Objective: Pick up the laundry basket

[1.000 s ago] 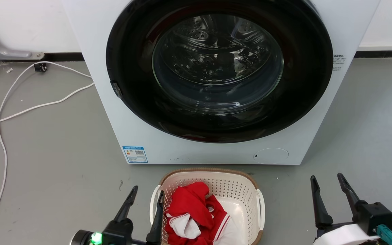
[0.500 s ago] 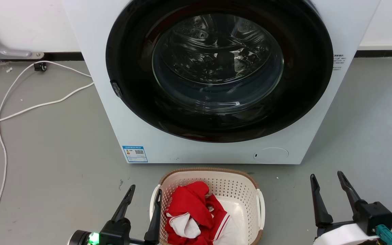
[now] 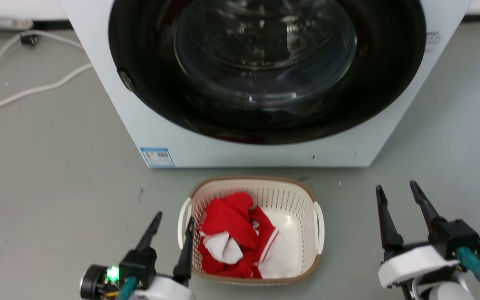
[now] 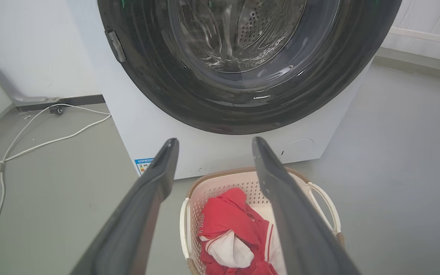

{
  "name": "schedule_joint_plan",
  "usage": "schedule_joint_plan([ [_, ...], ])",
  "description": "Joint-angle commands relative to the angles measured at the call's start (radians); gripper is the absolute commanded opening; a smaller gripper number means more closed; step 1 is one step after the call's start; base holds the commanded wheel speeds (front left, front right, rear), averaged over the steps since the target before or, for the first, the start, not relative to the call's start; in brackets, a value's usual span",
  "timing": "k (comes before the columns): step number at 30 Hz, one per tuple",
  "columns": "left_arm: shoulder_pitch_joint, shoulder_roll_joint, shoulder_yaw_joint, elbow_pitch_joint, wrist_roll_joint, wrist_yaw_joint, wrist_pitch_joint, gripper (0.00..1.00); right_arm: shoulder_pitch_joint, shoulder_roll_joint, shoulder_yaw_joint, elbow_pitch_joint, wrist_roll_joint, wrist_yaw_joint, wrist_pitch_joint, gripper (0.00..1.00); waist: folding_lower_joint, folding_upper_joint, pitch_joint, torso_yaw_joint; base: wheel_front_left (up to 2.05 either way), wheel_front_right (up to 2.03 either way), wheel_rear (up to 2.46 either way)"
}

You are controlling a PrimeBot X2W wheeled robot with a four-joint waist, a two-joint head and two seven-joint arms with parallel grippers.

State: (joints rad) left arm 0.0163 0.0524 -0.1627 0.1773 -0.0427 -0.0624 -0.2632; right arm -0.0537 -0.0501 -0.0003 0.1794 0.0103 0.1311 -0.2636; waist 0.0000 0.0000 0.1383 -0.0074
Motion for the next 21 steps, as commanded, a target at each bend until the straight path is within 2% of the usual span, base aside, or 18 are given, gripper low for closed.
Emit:
schedule_joint_plan([
  [1,-0.028,0.002,0.011,0.012,-0.004,-0.005,-0.002,1.0,-0.032,0.0,0.005,0.008,-0.003,0.0,-0.002,1.0,0.0,0.0,0.096,-0.017,0.0,0.0,0.0],
  [5,-0.118,0.027,0.043,0.064,0.001,-0.019,-0.003,1.0,-0.121,0.0,0.023,0.054,-0.01,-0.001,-0.002,1.0,0.0,0.0,0.22,-0.032,0.0,0.0,0.0],
  [10,-0.249,0.064,0.068,0.159,-0.007,-0.038,-0.002,1.0,-0.246,0.0,0.036,0.173,-0.003,-0.001,0.003,1.0,0.0,0.0,0.357,-0.038,0.0,0.0,0.0],
  [21,-0.523,0.15,0.018,0.477,-0.009,-0.065,-0.002,1.0,-0.507,0.0,0.092,0.471,0.042,-0.001,0.121,1.0,0.0,0.0,0.527,-0.052,0.0,0.0,0.0],
])
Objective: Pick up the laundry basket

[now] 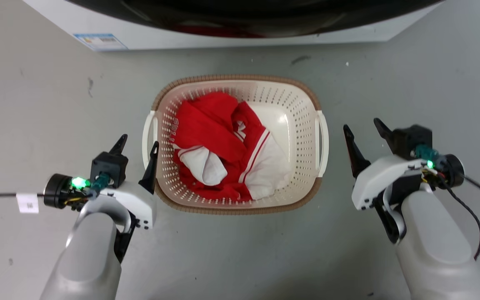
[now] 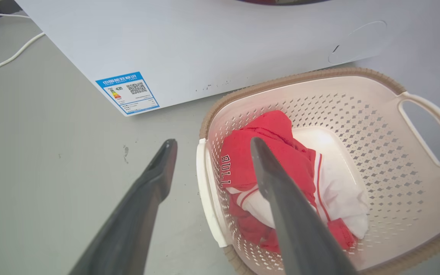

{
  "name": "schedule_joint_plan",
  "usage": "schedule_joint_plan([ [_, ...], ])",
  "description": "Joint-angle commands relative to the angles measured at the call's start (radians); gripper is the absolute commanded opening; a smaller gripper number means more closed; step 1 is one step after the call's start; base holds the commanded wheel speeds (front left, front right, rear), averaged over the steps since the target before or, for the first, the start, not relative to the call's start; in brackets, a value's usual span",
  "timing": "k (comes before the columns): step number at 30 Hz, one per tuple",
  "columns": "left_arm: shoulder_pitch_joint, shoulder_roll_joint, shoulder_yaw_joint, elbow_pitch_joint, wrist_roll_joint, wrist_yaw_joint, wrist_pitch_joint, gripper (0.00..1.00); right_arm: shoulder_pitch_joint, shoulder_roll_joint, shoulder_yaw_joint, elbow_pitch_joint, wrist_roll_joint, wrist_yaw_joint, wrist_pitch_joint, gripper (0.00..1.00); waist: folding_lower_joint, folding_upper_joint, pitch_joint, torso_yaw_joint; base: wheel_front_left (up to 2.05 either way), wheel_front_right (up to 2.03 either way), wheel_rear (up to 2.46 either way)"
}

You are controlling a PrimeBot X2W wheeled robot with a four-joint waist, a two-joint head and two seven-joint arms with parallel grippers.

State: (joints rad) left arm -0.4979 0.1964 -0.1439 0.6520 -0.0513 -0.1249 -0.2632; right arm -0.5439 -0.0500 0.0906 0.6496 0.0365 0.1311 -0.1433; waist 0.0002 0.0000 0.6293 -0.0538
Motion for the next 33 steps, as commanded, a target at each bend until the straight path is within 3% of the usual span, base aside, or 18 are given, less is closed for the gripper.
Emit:
schedule_joint_plan([
  [1,-0.036,0.007,-0.005,0.036,-0.005,-0.003,-0.003,1.0,-0.036,0.0,0.012,0.021,0.042,-0.001,0.009,1.0,-0.0002,0.0,0.047,-0.004,0.0,0.0,0.0],
  [6,-0.15,0.025,-0.04,0.185,-0.019,-0.005,-0.002,1.0,-0.129,-0.002,0.072,0.113,0.084,-0.001,0.069,1.0,-0.0002,0.0,0.097,-0.004,0.0,0.0,0.0],
  [17,-0.333,0.05,-0.239,0.417,-0.144,-0.005,0.024,1.0,-0.288,-0.001,0.148,0.287,0.11,-0.001,0.17,1.0,-0.0002,0.0,0.175,-0.007,0.0,0.0,0.0],
  [33,-0.468,0.11,-0.525,0.453,-0.357,-0.005,0.127,1.0,-0.426,0.0,0.254,0.441,0.21,-0.001,0.217,1.0,-0.0002,0.0,0.254,0.005,0.0,0.0,0.0],
])
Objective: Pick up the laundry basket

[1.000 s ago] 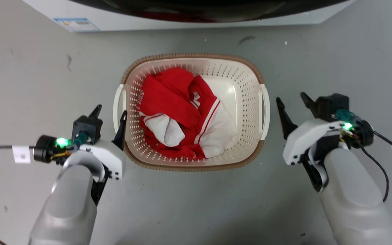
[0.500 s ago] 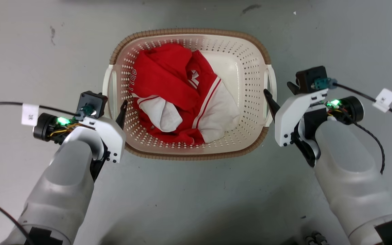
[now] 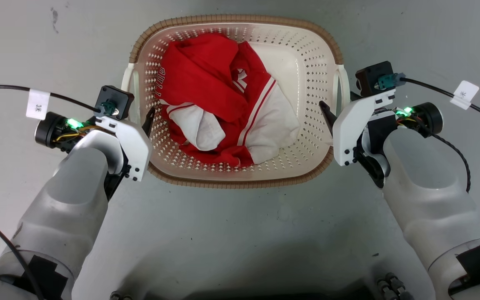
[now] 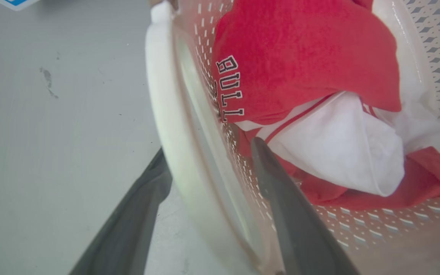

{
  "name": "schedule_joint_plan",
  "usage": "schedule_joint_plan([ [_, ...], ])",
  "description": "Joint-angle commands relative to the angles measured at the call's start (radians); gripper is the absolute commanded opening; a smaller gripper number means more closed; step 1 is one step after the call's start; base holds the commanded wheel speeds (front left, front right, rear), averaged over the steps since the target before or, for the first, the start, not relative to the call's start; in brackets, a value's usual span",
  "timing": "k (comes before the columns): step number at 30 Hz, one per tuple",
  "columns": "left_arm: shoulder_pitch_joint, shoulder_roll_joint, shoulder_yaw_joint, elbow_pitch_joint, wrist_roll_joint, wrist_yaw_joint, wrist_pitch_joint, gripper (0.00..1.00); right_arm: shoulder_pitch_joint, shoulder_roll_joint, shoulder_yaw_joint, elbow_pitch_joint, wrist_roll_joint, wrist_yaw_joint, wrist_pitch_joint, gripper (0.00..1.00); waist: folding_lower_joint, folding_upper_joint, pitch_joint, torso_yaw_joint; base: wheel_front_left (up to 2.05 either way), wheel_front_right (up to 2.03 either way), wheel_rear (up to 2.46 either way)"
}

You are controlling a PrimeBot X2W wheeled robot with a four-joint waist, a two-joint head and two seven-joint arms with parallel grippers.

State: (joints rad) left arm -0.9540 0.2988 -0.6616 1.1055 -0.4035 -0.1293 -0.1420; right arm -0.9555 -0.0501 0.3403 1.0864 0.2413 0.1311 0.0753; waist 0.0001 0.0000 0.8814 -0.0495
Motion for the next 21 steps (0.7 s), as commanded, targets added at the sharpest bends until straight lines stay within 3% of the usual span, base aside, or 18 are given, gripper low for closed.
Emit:
schedule_joint_plan([
  [1,-0.018,0.012,-0.022,-0.001,-0.012,-0.001,0.002,1.0,-0.02,0.0,0.009,0.011,0.007,-0.001,0.0,1.0,-0.0001,0.0,0.003,0.002,0.0,0.0,0.0],
  [11,-0.035,0.022,-0.119,0.008,-0.098,-0.001,-0.005,1.0,-0.055,0.0,0.024,0.051,0.03,-0.001,-0.01,1.0,-0.0001,0.0,0.012,0.01,0.0,0.0,0.0],
  [12,-0.034,0.02,-0.128,0.008,-0.109,-0.001,-0.003,0.82,-0.058,0.0,0.025,0.055,0.034,-0.001,-0.011,1.0,-0.0001,0.0,0.012,0.011,0.0,0.0,0.0],
  [13,-0.035,0.019,-0.136,0.007,-0.121,-0.001,-0.003,0.13,-0.061,0.0,0.027,0.06,0.036,-0.001,-0.012,0.85,-0.0001,0.0,0.012,0.013,0.0,0.0,0.0],
  [14,-0.035,0.018,-0.146,0.004,-0.131,-0.001,-0.002,0.0,-0.066,0.0,0.031,0.066,0.028,-0.001,-0.016,0.16,-0.0001,0.0,0.013,0.014,0.0,0.0,0.0],
  [15,-0.036,0.018,-0.157,0.003,-0.14,-0.001,-0.003,0.0,-0.07,0.0,0.034,0.072,0.021,-0.001,-0.018,0.0,-0.0001,0.0,0.013,0.016,0.0,0.0,0.0],
  [21,-0.039,0.024,-0.211,0.003,-0.185,0.001,-0.015,0.0,-0.079,-0.004,0.03,0.1,-0.007,0.0,-0.027,0.0,-0.0001,0.0,0.011,0.024,0.0,0.0,0.0],
])
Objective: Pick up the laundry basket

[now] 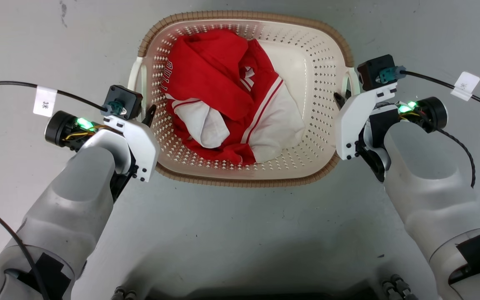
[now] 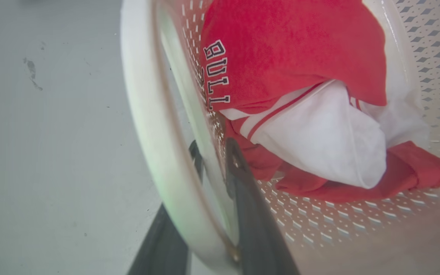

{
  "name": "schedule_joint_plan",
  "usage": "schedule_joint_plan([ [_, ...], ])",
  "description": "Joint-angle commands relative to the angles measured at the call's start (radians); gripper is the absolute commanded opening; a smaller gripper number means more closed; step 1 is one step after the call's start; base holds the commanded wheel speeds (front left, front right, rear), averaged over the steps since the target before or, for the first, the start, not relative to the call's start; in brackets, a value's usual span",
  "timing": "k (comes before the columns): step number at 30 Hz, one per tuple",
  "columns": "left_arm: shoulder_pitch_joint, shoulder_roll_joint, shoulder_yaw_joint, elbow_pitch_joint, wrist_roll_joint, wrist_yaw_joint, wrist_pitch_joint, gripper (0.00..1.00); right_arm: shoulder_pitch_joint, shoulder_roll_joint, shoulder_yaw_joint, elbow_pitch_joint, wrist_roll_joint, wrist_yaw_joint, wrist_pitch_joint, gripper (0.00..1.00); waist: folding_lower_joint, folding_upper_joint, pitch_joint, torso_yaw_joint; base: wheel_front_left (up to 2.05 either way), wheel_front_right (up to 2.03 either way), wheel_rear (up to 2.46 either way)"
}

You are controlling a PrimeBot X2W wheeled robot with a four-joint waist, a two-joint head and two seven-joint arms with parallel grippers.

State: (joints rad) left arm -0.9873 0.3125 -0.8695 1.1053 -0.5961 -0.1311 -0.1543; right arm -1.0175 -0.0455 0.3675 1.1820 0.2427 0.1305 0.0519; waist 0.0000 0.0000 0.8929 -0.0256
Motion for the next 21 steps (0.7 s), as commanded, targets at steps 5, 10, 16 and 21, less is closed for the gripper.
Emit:
schedule_joint_plan([
  [5,0.004,0.012,-0.05,0.003,-0.031,0.002,0.002,0.0,-0.016,-0.009,-0.015,0.025,-0.035,0.0,-0.008,0.0,0.0,0.0,-0.024,0.004,0.0,0.0,0.0],
  [10,0.037,0.012,-0.112,-0.007,-0.077,0.002,0.027,0.0,0.001,-0.009,-0.023,0.044,-0.059,0.0,0.025,0.0,0.0,0.0,-0.092,0.001,0.0,0.0,0.0],
  [16,0.088,0.028,-0.192,-0.043,-0.165,0.002,0.109,0.0,0.028,-0.009,-0.001,0.057,-0.065,0.0,0.126,0.0,0.0,0.0,-0.224,0.0,0.0,0.0,0.0],
  [21,0.131,0.061,-0.266,-0.094,-0.246,0.002,0.189,0.0,0.066,-0.011,0.018,0.068,-0.044,0.0,0.23,0.0,0.0,0.0,-0.353,0.0,0.0,0.0,0.0],
])
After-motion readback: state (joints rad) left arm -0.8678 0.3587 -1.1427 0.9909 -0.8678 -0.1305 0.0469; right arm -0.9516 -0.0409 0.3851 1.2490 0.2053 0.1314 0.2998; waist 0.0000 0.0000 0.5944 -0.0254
